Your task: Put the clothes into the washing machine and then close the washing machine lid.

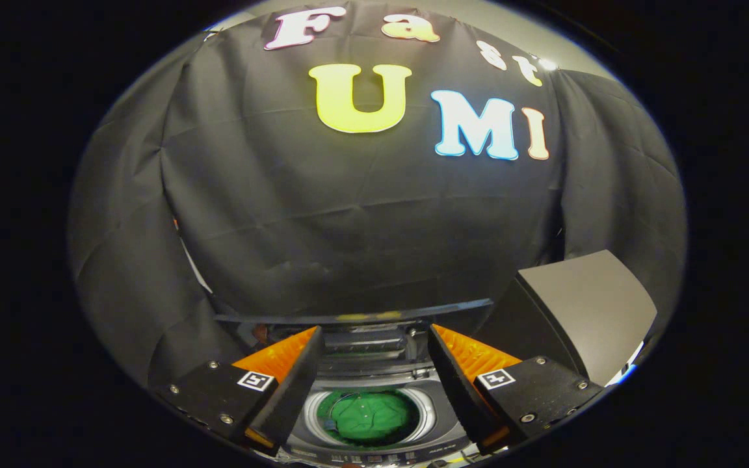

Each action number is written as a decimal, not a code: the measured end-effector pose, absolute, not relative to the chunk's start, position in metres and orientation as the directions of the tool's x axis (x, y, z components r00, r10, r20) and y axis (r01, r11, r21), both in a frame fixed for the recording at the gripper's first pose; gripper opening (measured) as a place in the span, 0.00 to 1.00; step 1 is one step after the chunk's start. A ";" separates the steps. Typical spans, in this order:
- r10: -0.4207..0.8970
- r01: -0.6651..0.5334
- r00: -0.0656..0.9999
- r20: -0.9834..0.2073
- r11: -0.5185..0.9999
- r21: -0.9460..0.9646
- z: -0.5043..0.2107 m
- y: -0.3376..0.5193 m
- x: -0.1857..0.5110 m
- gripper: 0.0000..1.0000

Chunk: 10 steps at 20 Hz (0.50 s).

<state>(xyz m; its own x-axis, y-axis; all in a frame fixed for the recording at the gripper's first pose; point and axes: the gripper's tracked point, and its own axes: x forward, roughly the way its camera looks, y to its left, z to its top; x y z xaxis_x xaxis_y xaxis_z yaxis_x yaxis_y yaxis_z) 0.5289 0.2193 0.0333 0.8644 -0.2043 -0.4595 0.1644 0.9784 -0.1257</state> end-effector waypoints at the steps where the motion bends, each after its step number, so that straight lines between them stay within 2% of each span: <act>1: -0.205 0.165 0.869 -0.451 0.978 -0.128 0.035 0.212 0.540 0.98; 7: -0.184 0.145 0.862 -0.472 0.982 -0.118 0.030 0.185 0.609 0.98; 10: -0.160 0.120 0.838 -0.521 0.987 -0.109 0.010 0.182 0.631 0.98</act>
